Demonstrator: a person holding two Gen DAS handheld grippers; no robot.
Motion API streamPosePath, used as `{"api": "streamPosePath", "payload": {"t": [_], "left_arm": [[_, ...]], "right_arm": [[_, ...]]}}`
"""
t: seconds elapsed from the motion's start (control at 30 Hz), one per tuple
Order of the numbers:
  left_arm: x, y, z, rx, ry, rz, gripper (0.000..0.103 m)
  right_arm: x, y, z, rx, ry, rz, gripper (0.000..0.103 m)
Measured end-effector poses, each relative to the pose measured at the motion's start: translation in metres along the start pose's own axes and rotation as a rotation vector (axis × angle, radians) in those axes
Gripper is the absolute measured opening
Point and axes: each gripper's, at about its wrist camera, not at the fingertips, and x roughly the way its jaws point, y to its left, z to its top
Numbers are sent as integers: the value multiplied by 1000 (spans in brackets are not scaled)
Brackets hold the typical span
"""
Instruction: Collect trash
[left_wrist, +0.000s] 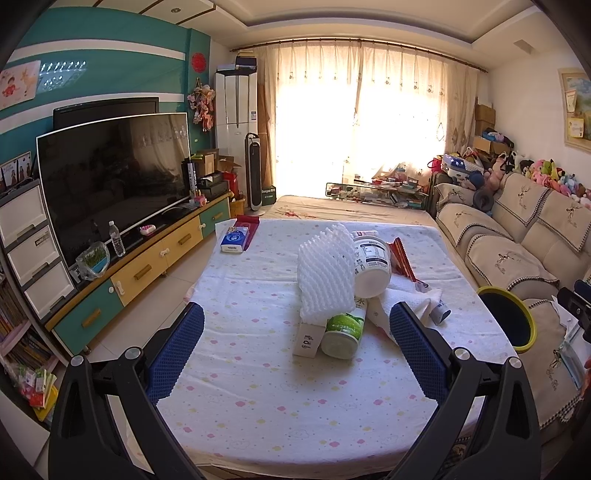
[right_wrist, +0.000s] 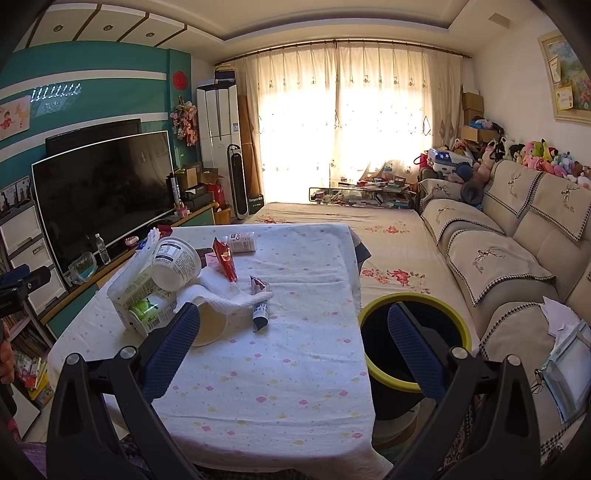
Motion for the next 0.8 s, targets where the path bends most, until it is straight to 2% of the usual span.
{"api": "streamPosePath", "payload": {"t": [0.8], "left_arm": [[4,-4,-2,7,7,-8,99]], "right_arm": [[3,0,-1,0,12,1,97]]}}
